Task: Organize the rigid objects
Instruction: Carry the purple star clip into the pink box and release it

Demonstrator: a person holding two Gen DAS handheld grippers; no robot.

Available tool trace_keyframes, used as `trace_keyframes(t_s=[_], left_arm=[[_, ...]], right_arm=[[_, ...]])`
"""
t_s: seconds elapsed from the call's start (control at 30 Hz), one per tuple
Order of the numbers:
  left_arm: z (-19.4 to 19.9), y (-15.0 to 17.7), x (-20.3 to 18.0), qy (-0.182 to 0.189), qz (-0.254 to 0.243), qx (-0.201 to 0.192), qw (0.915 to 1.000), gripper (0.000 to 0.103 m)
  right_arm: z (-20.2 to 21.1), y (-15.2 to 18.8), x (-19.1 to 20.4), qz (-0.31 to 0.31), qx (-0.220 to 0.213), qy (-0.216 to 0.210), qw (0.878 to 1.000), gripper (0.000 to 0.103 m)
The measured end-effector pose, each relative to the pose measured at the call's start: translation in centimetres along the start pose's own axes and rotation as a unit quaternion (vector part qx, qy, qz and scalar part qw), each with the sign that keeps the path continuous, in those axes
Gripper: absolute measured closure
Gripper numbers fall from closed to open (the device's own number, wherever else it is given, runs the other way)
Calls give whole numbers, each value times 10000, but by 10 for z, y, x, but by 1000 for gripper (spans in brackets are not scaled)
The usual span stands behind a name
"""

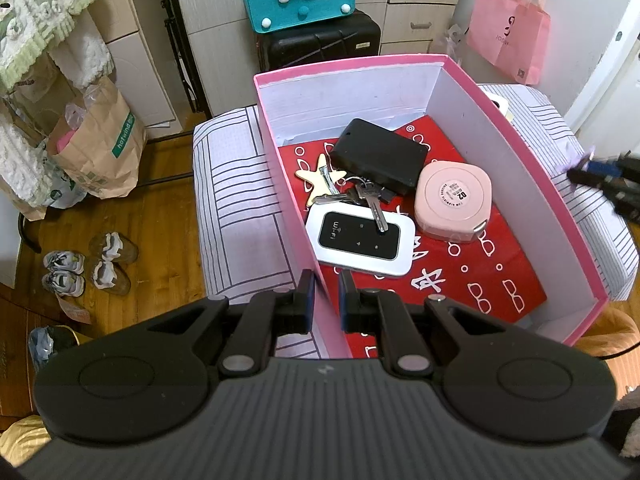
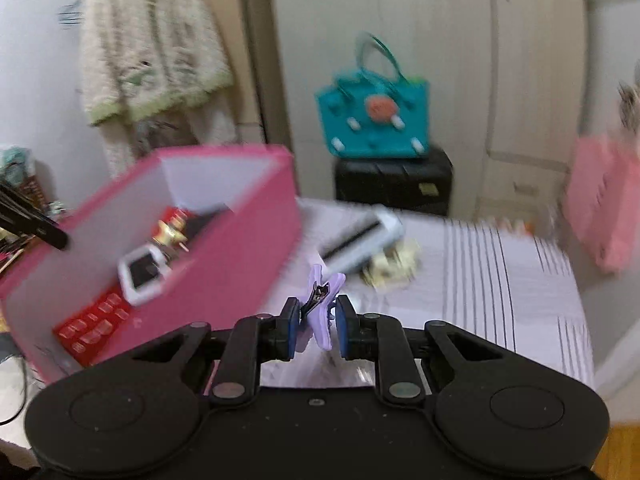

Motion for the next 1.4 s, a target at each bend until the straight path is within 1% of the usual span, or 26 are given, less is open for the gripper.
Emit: trace_keyframes(t_s=[0.1,0.17,0.27,0.37,0.43,0.5,0.67,0.83,0.93,1.03,1.1,1.13,1.27,1.33,1.4], left_arm=[[0,0,-1,-1,15,6,10000,92],[0,0,-1,-22,-3,5,10000,92],[0,0,-2,-28,-5,6,10000,92],[0,-1,-1,-1,47,9,10000,92],[0,-1,0,27,75,9,10000,92],[0,0,1,40,72,-7,10000,92],[0,0,1,78,77,-38,9999,92],[0,-1,1,86,44,-28,9999,92],[1,-1,1,98,32,-38,9999,92],[0,0,1,105,38,-50,9999,92],[0,0,1,103,41,-51,9999,92],[0,0,1,103,38,-50,9999,92],[0,0,1,110,40,-47,9999,92],[0,0,1,115,50,-54,9999,92],[0,0,1,124,70,-71,9999,92]], right_arm=[[10,-22,34,419,-197,-371,9982,80],[12,-31,61,718,-215,-720,9946,80],[4,-37,97,1088,-10,-1204,9867,80],[-18,-32,130,1683,312,-1367,9757,80],[-37,-27,143,2004,569,-1364,9685,80],[-59,-21,153,2380,826,-1225,9600,80],[-102,-8,159,3078,1074,-620,9433,80],[-116,-2,166,3418,1246,-467,9303,80],[-110,2,173,3310,1369,-706,9310,80],[-103,5,177,3064,1577,-1031,9330,78],[-97,4,178,2737,1772,-1375,9353,76],[-95,1,176,2556,1814,-1466,9382,76],[-73,-20,156,1755,1695,-1751,9538,74],[-56,-33,139,1322,1527,-1840,9620,72],[-39,-45,117,872,1287,-1798,9713,70]])
Point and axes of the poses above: each gripper's, at about its wrist camera, not at the fingertips, and z roughly against the way its jaws point, x to its left, y to its underside, the point moved 9 cm from there along -z, roughly the way its jaws point, and after that the axes turned 13 degrees about -z, right-handed, at the moved point
